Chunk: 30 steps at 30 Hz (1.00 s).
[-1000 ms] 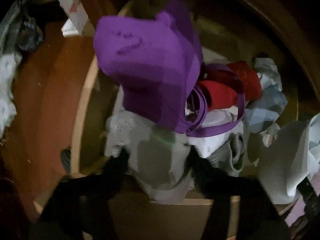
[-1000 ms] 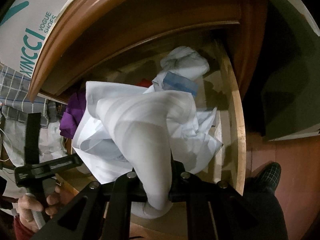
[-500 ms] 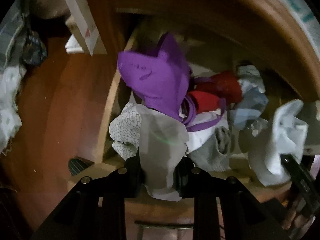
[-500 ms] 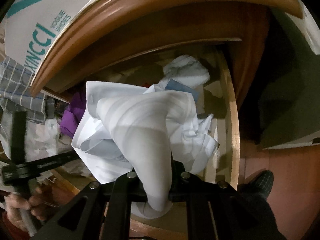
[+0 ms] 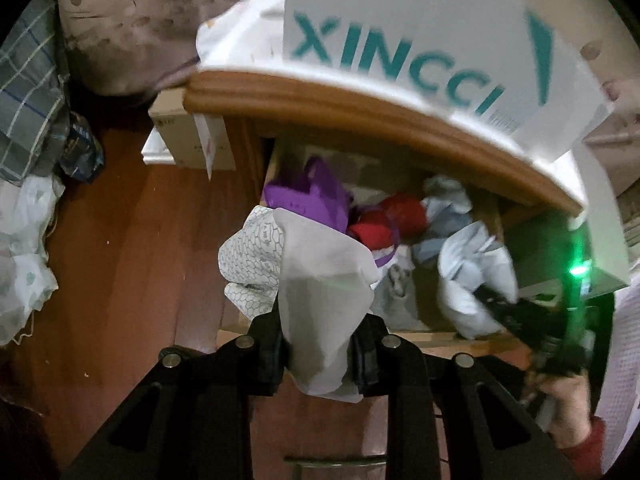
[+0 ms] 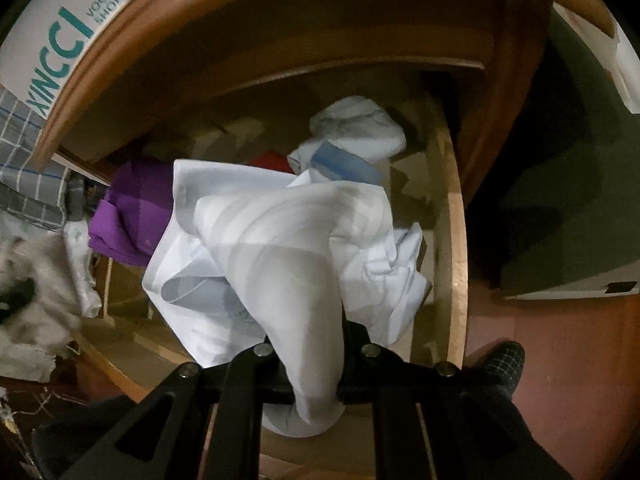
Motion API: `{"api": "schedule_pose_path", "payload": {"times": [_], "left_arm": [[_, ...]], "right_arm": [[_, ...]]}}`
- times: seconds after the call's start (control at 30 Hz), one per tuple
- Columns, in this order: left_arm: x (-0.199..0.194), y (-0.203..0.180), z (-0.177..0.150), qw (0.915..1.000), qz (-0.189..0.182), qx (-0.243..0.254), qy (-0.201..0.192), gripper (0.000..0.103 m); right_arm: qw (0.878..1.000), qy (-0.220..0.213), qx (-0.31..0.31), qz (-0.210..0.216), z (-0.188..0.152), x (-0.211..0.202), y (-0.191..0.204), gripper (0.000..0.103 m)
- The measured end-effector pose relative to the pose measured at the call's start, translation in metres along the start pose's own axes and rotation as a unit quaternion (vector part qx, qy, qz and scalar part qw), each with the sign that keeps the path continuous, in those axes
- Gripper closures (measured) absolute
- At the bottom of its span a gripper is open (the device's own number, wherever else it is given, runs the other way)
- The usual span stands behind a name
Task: Take underwear out of drawer
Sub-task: 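Carry the grey patterned underwear into the white box and open the left tool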
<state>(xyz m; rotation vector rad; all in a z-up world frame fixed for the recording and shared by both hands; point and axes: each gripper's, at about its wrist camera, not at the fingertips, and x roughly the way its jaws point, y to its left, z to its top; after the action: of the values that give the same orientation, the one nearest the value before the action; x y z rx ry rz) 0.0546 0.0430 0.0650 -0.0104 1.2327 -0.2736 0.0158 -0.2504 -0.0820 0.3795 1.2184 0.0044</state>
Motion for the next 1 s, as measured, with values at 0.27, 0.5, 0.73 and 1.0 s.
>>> {"api": "schedule_pose_path", "payload": {"times": [0.27, 0.5, 0.73, 1.0], "left_arm": [[-0.097, 0.003, 0.030, 0.9948, -0.015, 0.014, -0.100, 0.080], [-0.172, -0.003, 0.093, 0.9814, -0.002, 0.019, -0.191, 0.080], [-0.167, -0.036, 0.156, 0.9831, -0.012, 0.046, -0.177, 0.080], [-0.117, -0.071, 0.195, 0.9871, 0.016, 0.063, -0.147, 0.080]], "right_arm": [[1.000, 0.011, -0.003, -0.012, 0.001, 0.006, 0.002, 0.092], [1.000, 0.013, -0.003, -0.015, 0.002, 0.009, 0.002, 0.092], [1.000, 0.016, -0.008, -0.024, 0.002, 0.009, 0.006, 0.092], [0.999, 0.005, -0.008, -0.049, -0.001, 0.005, 0.003, 0.092]]}}
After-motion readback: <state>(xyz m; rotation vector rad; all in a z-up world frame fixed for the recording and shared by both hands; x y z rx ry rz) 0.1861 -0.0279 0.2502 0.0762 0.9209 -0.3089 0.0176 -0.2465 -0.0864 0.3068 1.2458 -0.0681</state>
